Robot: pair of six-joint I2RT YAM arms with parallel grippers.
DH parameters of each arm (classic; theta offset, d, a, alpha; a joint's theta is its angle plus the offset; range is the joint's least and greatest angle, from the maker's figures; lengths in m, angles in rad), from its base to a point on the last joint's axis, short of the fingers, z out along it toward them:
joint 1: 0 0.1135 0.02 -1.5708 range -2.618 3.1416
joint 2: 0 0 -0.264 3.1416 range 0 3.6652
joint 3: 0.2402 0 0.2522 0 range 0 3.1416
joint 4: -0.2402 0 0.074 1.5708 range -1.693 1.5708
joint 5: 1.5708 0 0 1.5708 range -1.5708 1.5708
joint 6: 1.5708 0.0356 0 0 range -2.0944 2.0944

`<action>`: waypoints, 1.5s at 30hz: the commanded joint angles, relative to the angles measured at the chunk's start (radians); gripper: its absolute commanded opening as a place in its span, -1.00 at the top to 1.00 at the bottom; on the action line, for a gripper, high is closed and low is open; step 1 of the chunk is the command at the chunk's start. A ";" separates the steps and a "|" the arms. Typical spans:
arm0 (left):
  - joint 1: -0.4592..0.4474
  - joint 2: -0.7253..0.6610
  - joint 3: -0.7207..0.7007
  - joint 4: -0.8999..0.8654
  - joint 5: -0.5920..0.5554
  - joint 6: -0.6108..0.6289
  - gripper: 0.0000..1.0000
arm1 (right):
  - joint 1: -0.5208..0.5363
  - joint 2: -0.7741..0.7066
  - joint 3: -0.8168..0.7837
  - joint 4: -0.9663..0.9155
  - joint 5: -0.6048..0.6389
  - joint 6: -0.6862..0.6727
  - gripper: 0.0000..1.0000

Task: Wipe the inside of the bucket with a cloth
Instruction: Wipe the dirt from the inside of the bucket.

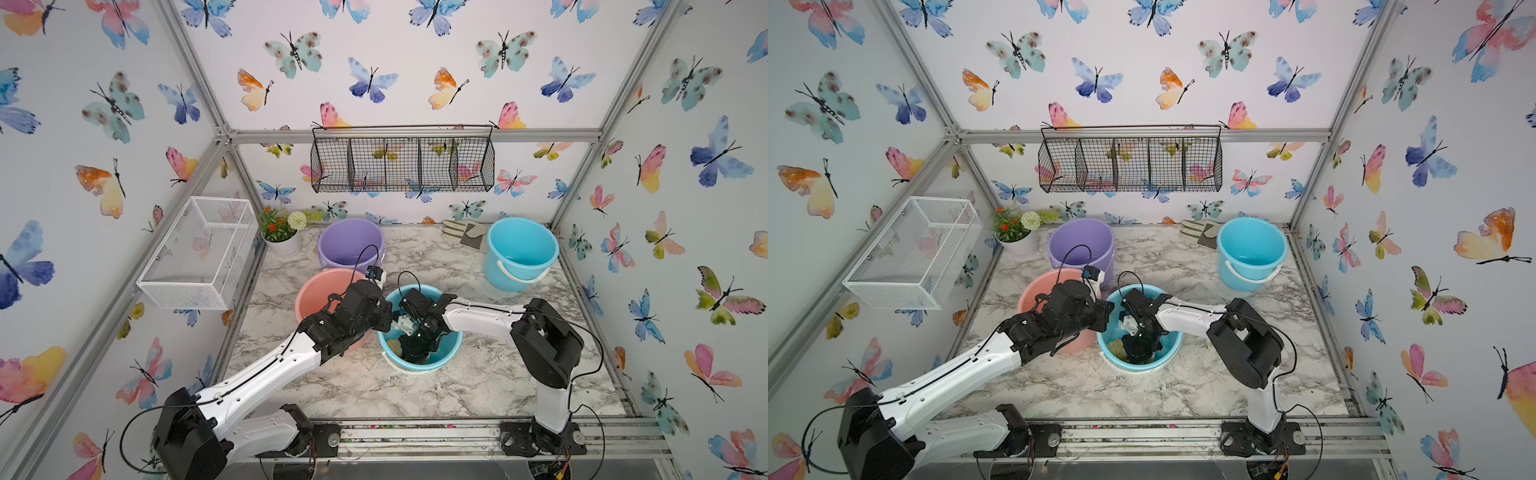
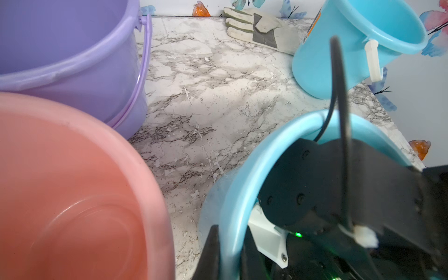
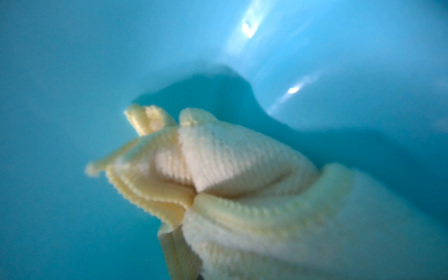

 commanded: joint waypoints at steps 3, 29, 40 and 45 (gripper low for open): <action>-0.014 -0.006 0.015 0.101 0.009 -0.001 1.00 | 0.022 -0.042 -0.044 -0.038 0.038 0.013 0.97; -0.013 -0.015 0.024 0.088 0.006 -0.009 1.00 | 0.022 -0.496 -0.114 0.177 -0.149 0.224 0.97; -0.013 -0.029 0.019 0.086 0.006 -0.013 1.00 | 0.022 -0.313 -0.185 0.269 -0.146 0.238 0.97; -0.013 -0.037 0.015 0.082 0.007 -0.011 1.00 | 0.022 -0.145 -0.137 0.275 -0.139 0.196 0.97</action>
